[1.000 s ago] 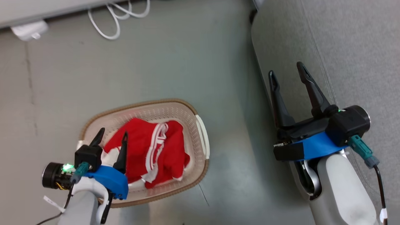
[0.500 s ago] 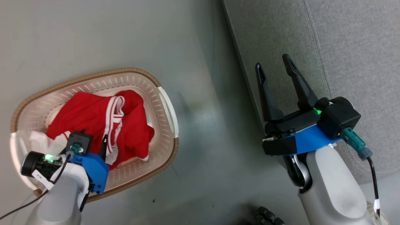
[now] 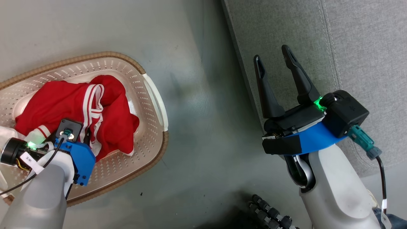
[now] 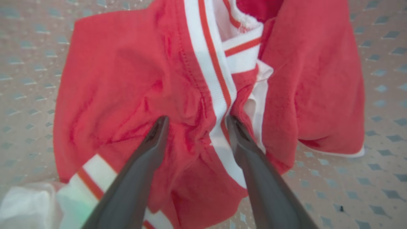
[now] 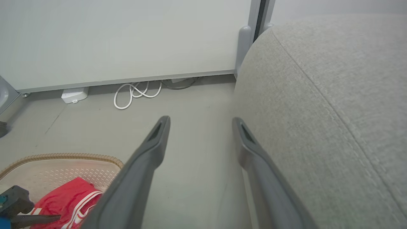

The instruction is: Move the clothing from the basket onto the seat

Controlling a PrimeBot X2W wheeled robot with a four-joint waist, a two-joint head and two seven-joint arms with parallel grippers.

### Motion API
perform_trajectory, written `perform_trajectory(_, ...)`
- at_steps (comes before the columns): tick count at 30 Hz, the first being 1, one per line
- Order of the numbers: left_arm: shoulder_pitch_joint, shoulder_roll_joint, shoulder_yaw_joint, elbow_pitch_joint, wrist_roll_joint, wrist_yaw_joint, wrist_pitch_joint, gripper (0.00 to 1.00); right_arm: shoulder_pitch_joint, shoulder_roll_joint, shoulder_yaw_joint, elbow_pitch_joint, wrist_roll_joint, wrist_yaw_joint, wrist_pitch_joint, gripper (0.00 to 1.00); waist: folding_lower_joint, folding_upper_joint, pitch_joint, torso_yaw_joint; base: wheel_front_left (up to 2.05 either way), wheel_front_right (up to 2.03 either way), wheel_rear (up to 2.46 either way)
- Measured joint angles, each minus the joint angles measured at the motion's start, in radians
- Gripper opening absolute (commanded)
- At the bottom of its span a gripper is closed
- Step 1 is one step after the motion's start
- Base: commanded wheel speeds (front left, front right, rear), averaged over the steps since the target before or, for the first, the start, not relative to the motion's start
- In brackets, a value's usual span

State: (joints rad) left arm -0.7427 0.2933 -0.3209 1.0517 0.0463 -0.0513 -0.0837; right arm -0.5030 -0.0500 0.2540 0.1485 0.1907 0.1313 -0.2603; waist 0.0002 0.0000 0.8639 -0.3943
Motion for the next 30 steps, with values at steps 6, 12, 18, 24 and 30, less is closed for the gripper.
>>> perform_trajectory(6, -0.02, -0.001, -0.016, 0.048, 0.006, 0.016, 0.043, 1.0, -0.009, 0.0, 0.01, -0.003, 0.013, 0.0, 0.0, 1.0, -0.0001, 0.0, 0.014, -0.007, 0.0, 0.0, 0.0)
perform_trajectory(12, -0.034, -0.004, -0.027, 0.083, 0.001, 0.022, 0.074, 0.0, -0.009, 0.0, 0.011, -0.006, 0.017, 0.0, 0.0, 1.0, -0.0001, 0.0, 0.018, -0.014, 0.0, 0.0, 0.0)
perform_trajectory(18, -0.04, -0.003, -0.032, 0.096, -0.009, 0.023, 0.075, 0.0, -0.009, 0.0, 0.009, -0.005, 0.022, 0.0, 0.0, 1.0, -0.0002, 0.0, 0.018, -0.015, 0.0, 0.0, 0.0)
perform_trajectory(24, -0.046, -0.001, -0.039, 0.105, -0.019, 0.022, 0.067, 0.0, -0.011, 0.0, 0.009, -0.002, 0.023, 0.0, 0.0, 1.0, -0.0001, 0.0, 0.012, -0.01, 0.0, 0.0, 0.0)
perform_trajectory(30, -0.049, -0.036, -0.04, 0.121, -0.041, 0.02, 0.043, 0.0, -0.012, 0.0, 0.005, 0.02, 0.011, 0.0, -0.001, 1.0, -0.0002, 0.0, -0.023, 0.006, 0.0, 0.0, 0.0)
